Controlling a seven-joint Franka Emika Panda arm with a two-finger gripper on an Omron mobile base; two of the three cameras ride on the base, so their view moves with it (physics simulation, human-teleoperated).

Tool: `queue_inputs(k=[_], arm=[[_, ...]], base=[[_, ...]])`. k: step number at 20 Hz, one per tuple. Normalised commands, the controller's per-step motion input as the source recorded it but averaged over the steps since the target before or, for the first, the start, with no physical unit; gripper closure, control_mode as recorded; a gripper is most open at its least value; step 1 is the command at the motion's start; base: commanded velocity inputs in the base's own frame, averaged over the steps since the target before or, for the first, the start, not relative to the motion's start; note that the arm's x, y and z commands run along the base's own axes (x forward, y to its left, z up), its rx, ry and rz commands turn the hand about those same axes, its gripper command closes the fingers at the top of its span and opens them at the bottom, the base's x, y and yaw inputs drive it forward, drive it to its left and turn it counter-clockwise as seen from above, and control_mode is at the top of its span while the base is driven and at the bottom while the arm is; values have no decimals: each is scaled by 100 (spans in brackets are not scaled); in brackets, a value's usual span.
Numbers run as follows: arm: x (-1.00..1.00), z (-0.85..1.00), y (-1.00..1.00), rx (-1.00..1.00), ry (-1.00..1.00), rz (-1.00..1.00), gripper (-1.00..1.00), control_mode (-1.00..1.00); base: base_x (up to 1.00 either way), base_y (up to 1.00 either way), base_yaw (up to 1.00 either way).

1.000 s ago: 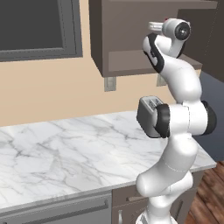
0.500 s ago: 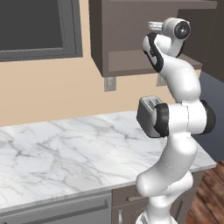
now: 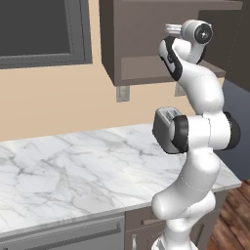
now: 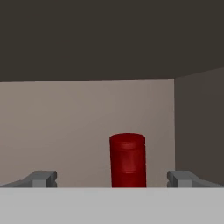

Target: Get the candle and the liquor from the cabinet and move them to the dining counter.

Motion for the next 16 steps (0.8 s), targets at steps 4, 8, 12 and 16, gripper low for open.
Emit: queue_inputs(k=[4, 8, 12, 16], arm=[[0, 0, 0, 0, 0, 0, 100, -100], [0, 0, 0, 0, 0, 0, 100, -100], [0, 0, 0, 0, 0, 0, 100, -100], [0, 0, 0, 0, 0, 0, 100, -100]], base=[[0, 0, 0], [0, 0, 0], [0, 0, 0], [0, 0, 0]])
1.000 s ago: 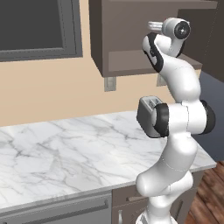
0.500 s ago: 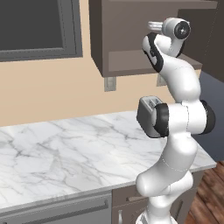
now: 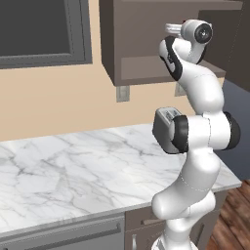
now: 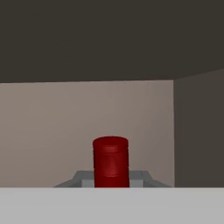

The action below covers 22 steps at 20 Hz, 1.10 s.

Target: Get the candle and the liquor from the cabinet and move them to the dining counter.

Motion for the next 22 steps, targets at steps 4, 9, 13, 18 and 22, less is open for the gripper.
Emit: queue_inputs(k=[4, 9, 13, 18, 22], arm=[[0, 0, 0, 0, 0, 0, 100, -100], [0, 0, 0, 0, 0, 0, 100, -100], [0, 0, 0, 0, 0, 0, 100, -100], [-8, 0, 0, 0, 0, 0, 100, -100], [-39, 0, 0, 0, 0, 0, 100, -100]], base=[[0, 0, 0], [0, 0, 0], [0, 0, 0], [0, 0, 0], [0, 0, 0]])
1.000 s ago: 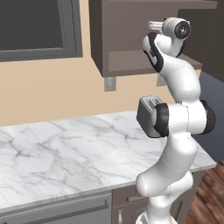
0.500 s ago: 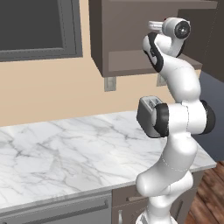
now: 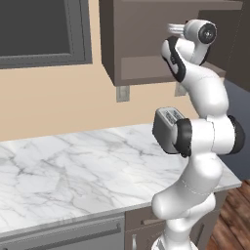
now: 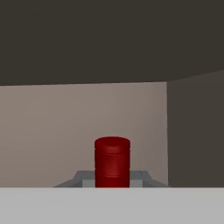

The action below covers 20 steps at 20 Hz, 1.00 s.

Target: Get the candle and the liquor from the cabinet and move them to the dining counter.

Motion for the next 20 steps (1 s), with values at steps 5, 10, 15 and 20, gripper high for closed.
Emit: queue_inputs(k=[5, 10, 15, 20], arm=[[-56, 0, 1, 0, 0, 0, 100, -100], [-62, 0, 7, 0, 0, 0, 100, -100], [-75, 1, 20, -1, 0, 0, 100, -100], [-78, 4, 25, 0, 0, 4, 100, -100]], base=[[0, 0, 0], [0, 0, 0], [0, 0, 0], [0, 0, 0]])
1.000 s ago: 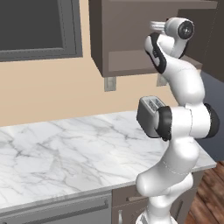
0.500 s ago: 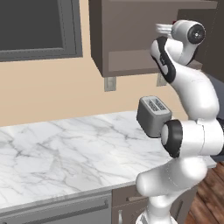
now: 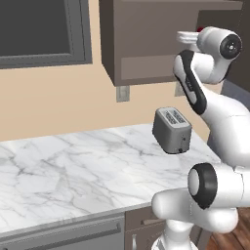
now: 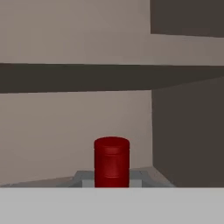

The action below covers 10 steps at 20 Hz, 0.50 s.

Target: Get the candle and the liquor from the cabinet and move them to the dining counter.

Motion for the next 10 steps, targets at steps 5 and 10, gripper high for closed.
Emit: queue_inputs(k=[5, 10], arm=[[-85, 0, 26, 0, 3, 3, 100, -100], [-100, 0, 24, 0, 3, 4, 100, -100]], base=[[0, 0, 0], [0, 0, 0]])
